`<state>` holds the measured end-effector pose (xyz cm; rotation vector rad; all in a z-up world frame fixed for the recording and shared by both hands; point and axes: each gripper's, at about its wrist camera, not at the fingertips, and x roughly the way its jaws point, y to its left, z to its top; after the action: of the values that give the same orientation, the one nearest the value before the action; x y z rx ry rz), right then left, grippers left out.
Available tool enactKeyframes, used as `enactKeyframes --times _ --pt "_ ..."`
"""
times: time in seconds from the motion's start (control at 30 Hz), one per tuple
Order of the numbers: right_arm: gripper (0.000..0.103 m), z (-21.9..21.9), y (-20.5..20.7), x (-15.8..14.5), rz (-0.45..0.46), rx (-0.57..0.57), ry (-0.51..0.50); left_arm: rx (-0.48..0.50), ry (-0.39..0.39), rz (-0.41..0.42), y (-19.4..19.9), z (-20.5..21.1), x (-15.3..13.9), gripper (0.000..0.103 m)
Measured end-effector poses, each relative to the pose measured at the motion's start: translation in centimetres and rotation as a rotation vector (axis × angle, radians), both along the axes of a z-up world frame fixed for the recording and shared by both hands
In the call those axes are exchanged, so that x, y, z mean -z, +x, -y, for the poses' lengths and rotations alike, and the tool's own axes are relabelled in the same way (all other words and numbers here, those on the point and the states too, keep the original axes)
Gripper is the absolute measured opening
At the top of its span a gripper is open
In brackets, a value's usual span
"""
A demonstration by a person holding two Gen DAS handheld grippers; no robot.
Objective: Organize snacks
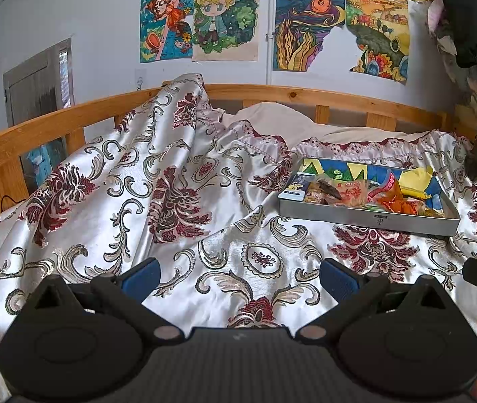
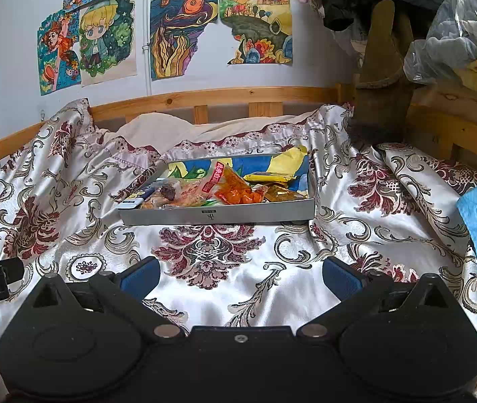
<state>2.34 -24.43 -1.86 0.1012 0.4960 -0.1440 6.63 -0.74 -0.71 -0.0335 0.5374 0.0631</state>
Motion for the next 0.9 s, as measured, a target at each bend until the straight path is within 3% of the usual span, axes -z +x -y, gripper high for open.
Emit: enactKeyframes --times 0.9 --pt "0.102 -0.02 0.00 -0.04 -0.002 0.000 0.000 0.000 0.005 -0.001 -0.01 0.12 -0.02 0.103"
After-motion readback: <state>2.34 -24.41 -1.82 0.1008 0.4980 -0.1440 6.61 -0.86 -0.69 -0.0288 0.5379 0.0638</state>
